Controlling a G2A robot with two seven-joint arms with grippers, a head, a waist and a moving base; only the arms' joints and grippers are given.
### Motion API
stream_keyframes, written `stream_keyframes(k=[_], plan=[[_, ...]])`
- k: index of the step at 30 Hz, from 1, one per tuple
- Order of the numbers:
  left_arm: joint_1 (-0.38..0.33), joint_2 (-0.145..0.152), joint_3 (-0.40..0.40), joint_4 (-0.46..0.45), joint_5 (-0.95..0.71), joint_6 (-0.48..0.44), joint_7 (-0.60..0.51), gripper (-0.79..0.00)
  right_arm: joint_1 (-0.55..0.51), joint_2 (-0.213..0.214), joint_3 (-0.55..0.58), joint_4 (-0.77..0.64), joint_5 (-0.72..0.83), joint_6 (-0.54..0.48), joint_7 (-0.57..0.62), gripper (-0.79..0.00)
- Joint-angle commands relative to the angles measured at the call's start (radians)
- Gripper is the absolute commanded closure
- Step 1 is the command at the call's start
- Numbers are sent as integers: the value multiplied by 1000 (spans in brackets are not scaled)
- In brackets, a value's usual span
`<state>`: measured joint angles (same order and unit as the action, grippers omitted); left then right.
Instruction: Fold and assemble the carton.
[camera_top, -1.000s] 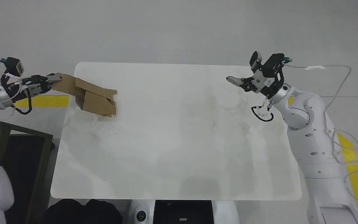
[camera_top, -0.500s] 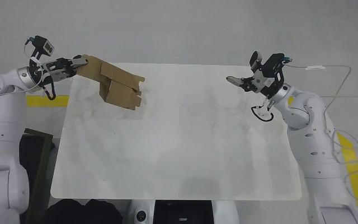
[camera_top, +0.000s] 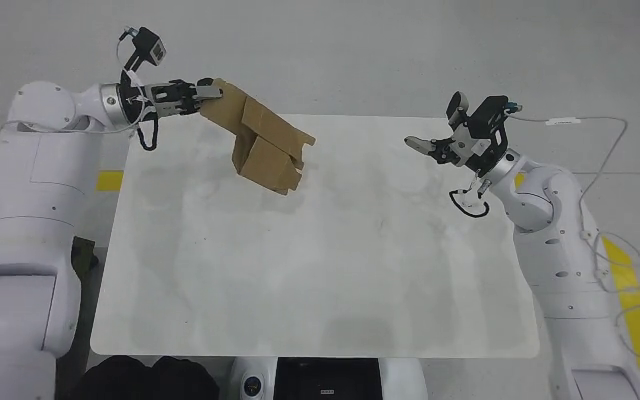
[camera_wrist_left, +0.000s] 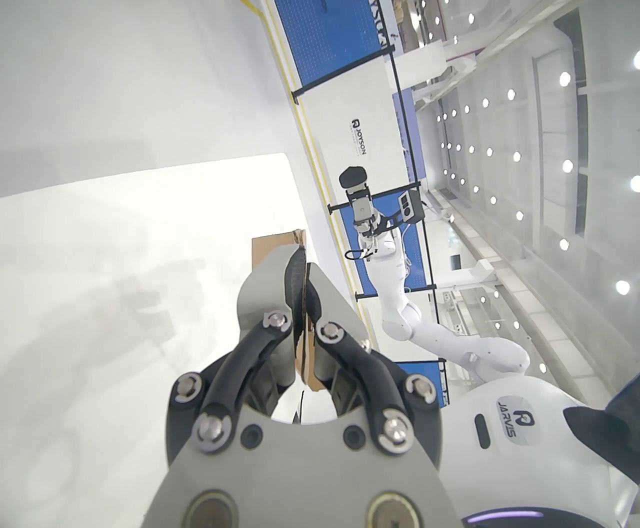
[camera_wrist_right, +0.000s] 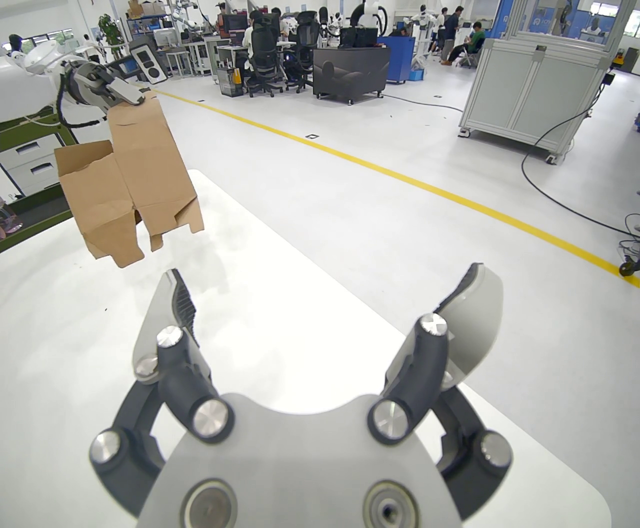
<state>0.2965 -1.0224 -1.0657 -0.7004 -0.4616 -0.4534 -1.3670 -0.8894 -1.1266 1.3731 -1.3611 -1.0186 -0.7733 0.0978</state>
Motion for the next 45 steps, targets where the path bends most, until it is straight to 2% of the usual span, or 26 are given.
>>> stream_keyframes(k=[1,5,10,23,28,33,41,45], plan=[[-12,-16,39,-2,-11,1,-1,0,0,0,0,0,0,0,0,-785],[-15,-40,91,-13,-57,5,-5,0,0,0,0,0,0,0,0,-785],[6,-47,142,-76,-56,3,-3,0,0,0,0,0,0,0,0,-785],[72,-4,205,-278,-93,30,-31,0,-14,0,-4,0,30,5,14,-785],[87,18,234,-319,-87,25,-26,0,16,-4,-51,65,215,-86,141,-785],[94,38,273,-336,-83,14,-14,0,86,-15,-153,157,490,-173,342,-785],[91,66,346,-385,-102,-4,3,0,174,-32,-332,245,925,-203,668,-785],[84,81,381,-406,-125,-8,8,0,211,-42,-398,264,1064,-211,738,-785]])
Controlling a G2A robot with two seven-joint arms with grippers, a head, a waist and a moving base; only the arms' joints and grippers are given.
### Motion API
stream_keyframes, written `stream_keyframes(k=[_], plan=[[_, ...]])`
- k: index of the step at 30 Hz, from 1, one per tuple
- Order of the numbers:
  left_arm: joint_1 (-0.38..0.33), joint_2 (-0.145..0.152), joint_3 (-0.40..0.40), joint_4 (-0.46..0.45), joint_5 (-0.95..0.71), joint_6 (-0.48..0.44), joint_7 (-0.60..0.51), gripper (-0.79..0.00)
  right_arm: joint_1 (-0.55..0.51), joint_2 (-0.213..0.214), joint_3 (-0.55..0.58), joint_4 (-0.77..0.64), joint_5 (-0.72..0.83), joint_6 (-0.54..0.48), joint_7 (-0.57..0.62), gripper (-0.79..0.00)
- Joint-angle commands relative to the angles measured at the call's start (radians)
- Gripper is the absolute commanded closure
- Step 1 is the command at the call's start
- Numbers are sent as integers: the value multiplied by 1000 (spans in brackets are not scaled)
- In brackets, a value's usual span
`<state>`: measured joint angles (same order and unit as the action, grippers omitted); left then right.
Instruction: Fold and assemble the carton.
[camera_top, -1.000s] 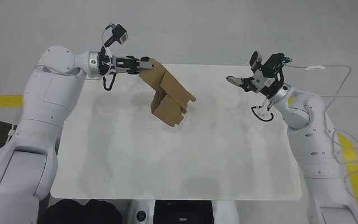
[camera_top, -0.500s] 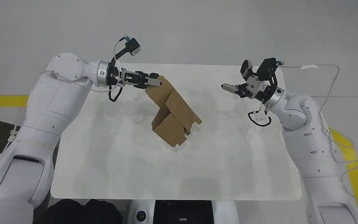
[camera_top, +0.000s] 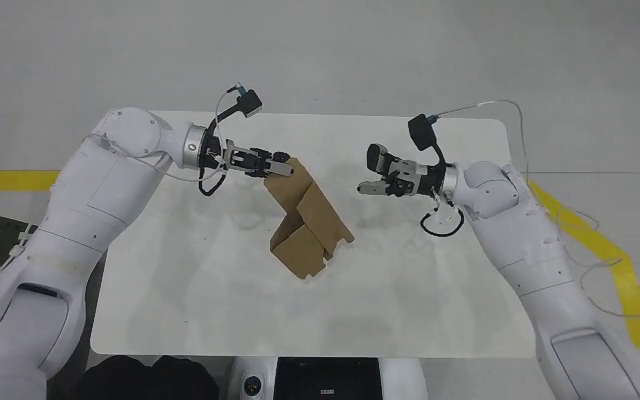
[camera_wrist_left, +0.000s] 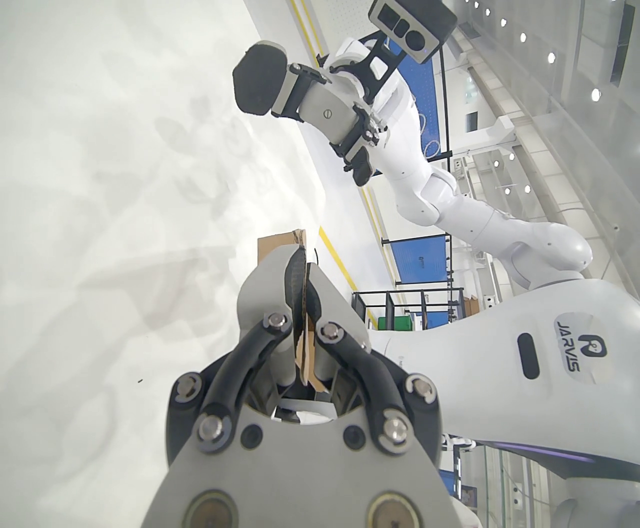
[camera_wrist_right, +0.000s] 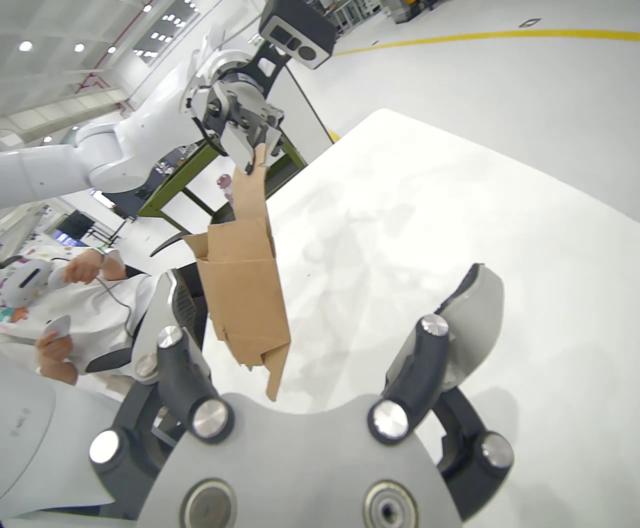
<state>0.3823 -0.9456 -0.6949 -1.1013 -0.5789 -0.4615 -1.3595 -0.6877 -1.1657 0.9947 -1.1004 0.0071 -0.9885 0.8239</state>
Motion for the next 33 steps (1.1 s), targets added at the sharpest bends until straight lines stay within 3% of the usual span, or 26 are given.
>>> stream_keyframes(k=[1,33], plan=[[-4,8,18,-11,-15,-1,1,0,18,-5,-39,6,57,10,17,-785],[2,11,27,-10,-49,1,0,-3,26,-7,-60,6,71,14,21,-785]])
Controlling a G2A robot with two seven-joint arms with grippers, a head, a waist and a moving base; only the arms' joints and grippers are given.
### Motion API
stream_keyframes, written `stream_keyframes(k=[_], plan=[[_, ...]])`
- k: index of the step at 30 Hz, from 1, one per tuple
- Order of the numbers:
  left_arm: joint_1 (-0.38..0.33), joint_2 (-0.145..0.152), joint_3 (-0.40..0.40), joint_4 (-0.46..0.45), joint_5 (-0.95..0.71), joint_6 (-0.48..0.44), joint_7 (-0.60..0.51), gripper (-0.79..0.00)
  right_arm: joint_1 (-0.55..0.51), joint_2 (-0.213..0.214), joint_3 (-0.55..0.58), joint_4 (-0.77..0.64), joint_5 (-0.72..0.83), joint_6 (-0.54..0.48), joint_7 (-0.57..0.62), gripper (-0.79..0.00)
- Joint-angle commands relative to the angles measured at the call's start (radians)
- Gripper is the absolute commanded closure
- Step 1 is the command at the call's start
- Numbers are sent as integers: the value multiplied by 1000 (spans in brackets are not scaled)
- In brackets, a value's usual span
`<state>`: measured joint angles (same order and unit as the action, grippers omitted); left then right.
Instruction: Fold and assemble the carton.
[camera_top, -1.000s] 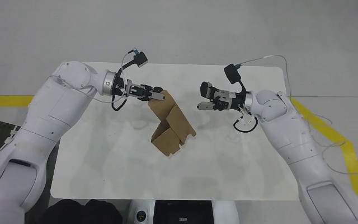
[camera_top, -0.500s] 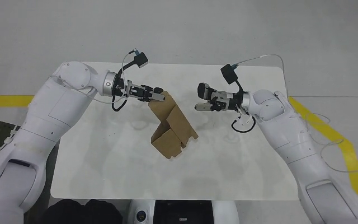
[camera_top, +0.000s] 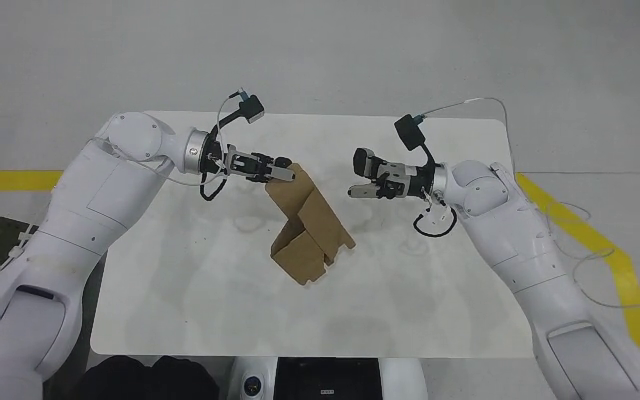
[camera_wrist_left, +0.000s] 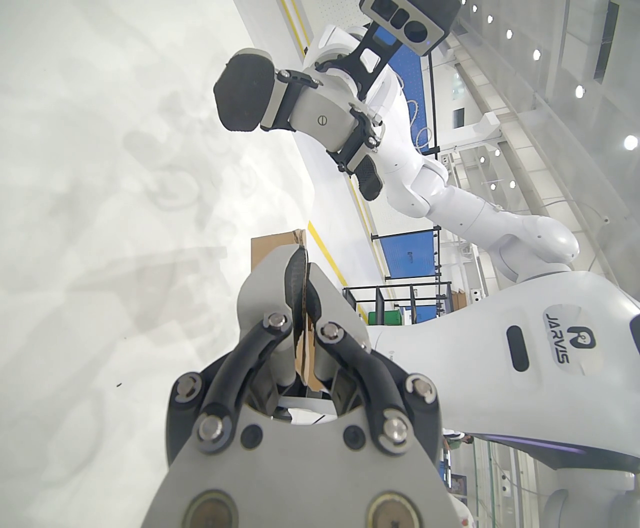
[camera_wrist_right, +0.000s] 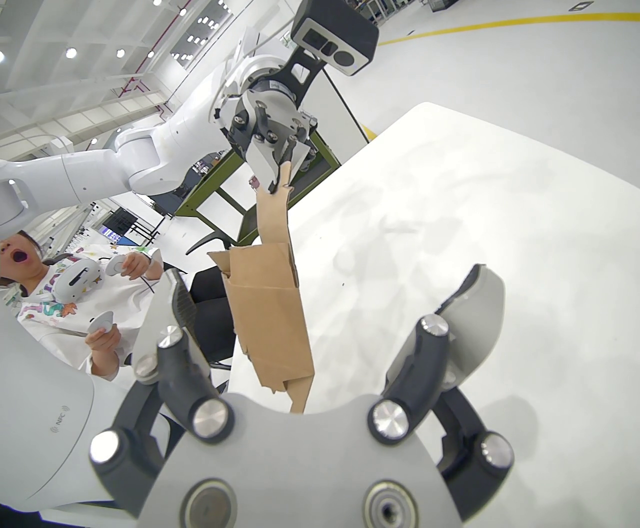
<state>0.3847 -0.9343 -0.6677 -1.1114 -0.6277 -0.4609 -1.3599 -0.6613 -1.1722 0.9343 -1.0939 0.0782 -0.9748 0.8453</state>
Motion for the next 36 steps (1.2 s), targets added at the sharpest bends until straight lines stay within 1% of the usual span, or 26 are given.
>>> stream_keyframes(k=[1,2,3,4,5,7,8,11,14,16,19,21,27,31,35,36], plan=[[0,0,0,0,0,0,0,-6,0,0,0,0,0,0,0,-785],[0,0,0,0,0,0,0,0,0,0,0,0,0,0,0,-785],[0,0,0,0,0,0,0,-18,0,0,0,0,0,0,0,-785],[0,0,0,0,0,0,0,-256,0,0,0,0,0,0,0,-785],[0,0,0,0,0,0,0,-320,0,0,0,0,0,0,0,-785],[0,0,0,0,0,0,0,-320,0,0,0,0,0,0,0,-785],[0,0,0,0,0,0,0,0,0,0,0,0,0,0,0,-785],[0,0,0,0,0,0,0,0,-15,0,-2,-21,-10,21,-16,-785],[3,0,0,-2,1,2,7,0,-23,0,-16,-47,-6,32,0,-785],[20,1,-5,-33,21,11,33,0,-20,-1,-27,-46,6,34,15,-785],[35,5,-19,-59,42,15,36,0,-12,-3,-37,-39,13,33,21,-785],[41,9,-25,-60,87,17,47,0,-7,-4,-44,-39,16,30,29,-785],[66,16,-46,-58,163,32,79,0,1,-4,-95,-40,40,77,77,-785],[98,25,-61,-53,186,38,65,0,7,-5,-140,-44,66,111,111,-785],[135,37,-71,-47,260,44,64,0,17,-5,-174,-44,106,134,134,-785],[146,40,-73,-48,277,46,68,-34,20,-5,-179,-45,113,138,138,-785]])
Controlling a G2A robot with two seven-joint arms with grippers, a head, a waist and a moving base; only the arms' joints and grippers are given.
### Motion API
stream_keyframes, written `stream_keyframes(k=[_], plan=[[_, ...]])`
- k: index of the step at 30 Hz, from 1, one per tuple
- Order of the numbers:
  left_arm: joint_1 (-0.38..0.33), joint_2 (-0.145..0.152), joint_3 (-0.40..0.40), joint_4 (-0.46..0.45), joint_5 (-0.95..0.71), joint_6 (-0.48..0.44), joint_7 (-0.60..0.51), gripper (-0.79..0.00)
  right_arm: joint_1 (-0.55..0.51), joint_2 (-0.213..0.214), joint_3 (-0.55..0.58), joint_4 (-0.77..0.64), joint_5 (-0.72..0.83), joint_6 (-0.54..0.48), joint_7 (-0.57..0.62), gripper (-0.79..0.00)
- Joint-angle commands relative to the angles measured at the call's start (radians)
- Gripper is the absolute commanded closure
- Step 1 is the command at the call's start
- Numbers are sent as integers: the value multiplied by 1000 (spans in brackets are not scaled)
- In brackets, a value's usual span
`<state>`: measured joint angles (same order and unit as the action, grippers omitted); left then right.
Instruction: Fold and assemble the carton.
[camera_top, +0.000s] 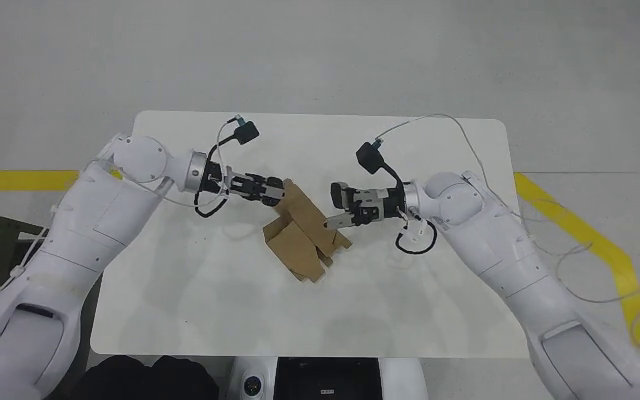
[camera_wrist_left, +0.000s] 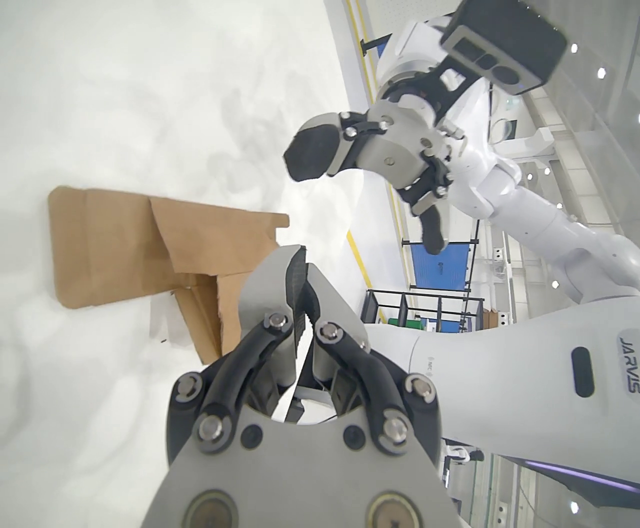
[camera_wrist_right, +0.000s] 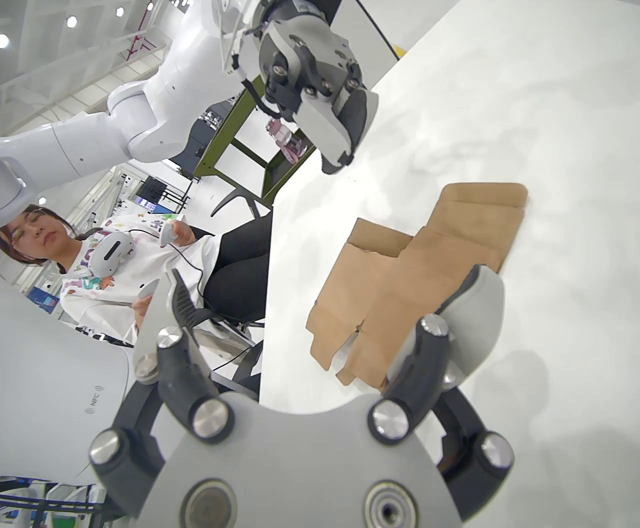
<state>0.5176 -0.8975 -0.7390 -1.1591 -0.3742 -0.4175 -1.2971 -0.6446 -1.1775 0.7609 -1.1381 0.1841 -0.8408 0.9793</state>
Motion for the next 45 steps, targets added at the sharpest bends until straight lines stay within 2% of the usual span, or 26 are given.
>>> stream_keyframes(k=[1,3,9,17,22,30,37,45], plan=[[24,6,-4,-2,35,6,8,-80,6,2,-11,-1,12,5,5,-785],[43,11,-6,-9,67,11,9,-151,12,4,-19,0,19,12,12,-785],[86,12,-1,-37,108,34,28,-185,21,12,-33,-1,35,15,15,-785],[57,-20,30,-16,140,108,86,-129,26,24,-46,-6,48,13,13,-785],[36,-43,59,25,150,152,84,-145,25,30,-53,-7,55,9,9,-785],[9,-74,87,75,166,150,84,-194,26,36,-69,-11,63,1,1,-785],[21,-77,78,71,158,96,30,-256,31,40,-87,-10,69,-6,-6,-785],[46,-77,67,68,173,137,44,-222,42,39,-112,-9,80,-11,-11,-785]])
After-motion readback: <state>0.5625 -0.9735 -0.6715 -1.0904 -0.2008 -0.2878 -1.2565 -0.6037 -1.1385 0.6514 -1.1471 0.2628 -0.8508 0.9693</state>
